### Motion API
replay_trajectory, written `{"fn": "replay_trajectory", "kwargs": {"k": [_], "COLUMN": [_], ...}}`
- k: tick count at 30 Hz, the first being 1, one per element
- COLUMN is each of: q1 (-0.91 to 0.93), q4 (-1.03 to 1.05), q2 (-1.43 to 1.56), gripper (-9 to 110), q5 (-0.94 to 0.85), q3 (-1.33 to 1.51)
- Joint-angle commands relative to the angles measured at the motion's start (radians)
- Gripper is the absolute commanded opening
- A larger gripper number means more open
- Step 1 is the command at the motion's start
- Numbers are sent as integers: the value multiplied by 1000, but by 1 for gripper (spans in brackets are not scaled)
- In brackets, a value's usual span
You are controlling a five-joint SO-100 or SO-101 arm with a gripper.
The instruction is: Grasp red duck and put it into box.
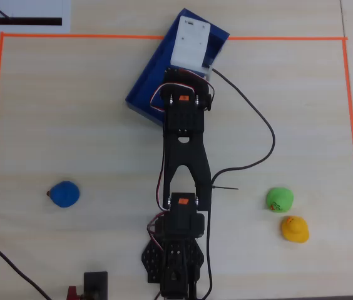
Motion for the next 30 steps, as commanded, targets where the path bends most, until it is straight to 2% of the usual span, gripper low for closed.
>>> {"fn": "replay_trajectory", "kwargs": {"k": [1, 15, 22, 30], "q1": [-20, -21, -21, -3], "q4": [6, -80, -34, -15], "q2": [-74, -278, -273, -219], "gripper": [0, 0, 17, 22], "q5": [5, -15, -17, -11], "q3": [-156, -262, -264, -258]}}
